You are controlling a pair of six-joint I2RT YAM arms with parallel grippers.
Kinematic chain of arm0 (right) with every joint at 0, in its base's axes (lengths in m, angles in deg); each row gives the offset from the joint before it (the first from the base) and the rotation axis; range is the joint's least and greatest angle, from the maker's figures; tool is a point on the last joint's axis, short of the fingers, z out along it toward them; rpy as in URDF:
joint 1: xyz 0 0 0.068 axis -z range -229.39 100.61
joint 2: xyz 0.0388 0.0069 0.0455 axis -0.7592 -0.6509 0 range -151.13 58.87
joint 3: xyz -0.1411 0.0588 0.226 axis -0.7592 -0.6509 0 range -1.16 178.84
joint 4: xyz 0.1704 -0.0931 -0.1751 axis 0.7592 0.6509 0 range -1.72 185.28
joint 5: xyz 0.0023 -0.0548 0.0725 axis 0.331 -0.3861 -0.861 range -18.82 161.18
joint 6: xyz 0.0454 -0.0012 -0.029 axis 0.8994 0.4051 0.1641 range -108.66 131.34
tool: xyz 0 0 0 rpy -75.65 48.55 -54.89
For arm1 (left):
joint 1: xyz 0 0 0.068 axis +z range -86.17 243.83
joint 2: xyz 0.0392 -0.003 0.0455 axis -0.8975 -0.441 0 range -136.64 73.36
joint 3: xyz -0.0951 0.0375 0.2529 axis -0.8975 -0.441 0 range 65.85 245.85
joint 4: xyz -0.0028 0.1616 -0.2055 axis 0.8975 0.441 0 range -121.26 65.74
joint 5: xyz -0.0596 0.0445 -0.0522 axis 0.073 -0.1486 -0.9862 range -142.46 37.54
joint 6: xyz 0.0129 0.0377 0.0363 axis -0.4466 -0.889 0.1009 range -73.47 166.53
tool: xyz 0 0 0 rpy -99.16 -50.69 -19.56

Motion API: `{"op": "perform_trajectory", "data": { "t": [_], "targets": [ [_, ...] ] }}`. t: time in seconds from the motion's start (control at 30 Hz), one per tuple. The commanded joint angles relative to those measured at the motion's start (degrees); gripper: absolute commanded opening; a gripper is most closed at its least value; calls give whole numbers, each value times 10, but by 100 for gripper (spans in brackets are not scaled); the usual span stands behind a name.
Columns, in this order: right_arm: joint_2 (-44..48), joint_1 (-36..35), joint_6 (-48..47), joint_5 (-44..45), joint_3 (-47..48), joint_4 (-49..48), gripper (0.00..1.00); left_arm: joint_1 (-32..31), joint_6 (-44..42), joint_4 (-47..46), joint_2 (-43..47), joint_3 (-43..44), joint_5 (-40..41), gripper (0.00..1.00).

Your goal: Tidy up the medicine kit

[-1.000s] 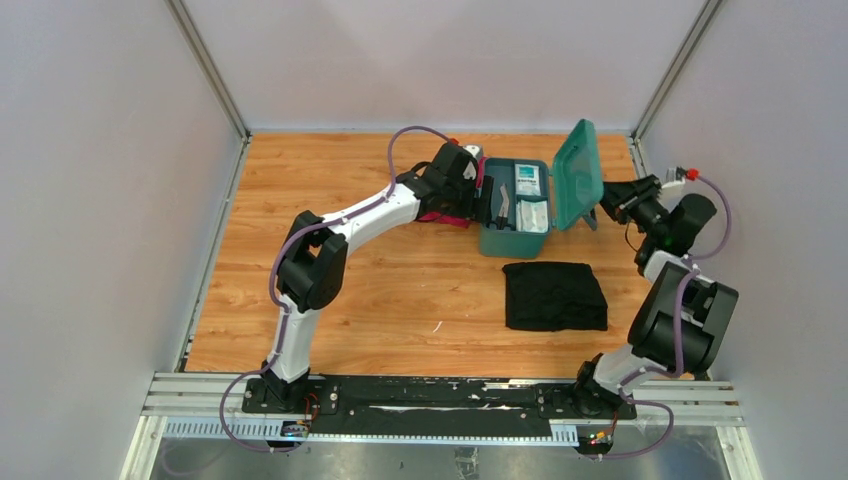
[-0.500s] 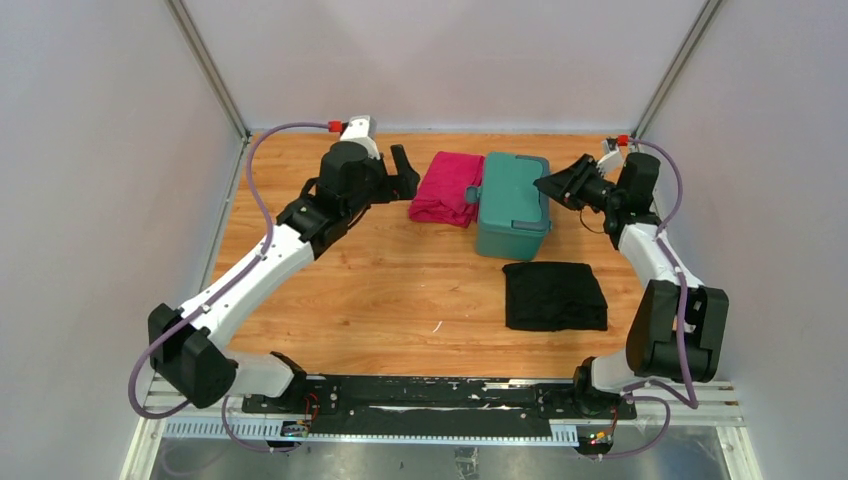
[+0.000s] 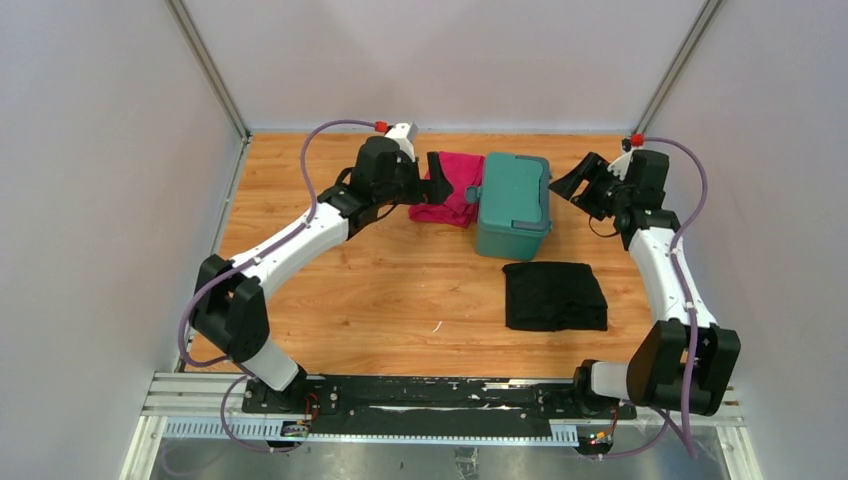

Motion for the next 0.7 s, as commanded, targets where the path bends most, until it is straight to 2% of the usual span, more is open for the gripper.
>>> {"op": "perform_trajectory", "data": {
  "t": [0.0,0.17,0.33,0.67],
  "targets": [
    [-21,-5,-31,60,30,65,76,2,-5,-84,-31,27,-56,100],
    [-65,-12,-34,39,57,78,86,2,3,-102,-96,77,-84,100],
    [-106,-26,-37,16,80,81,86,2,28,-142,-141,89,-104,100],
    [-175,-49,-41,4,111,88,86,3,68,-114,-241,163,-121,100]
  ]
}}
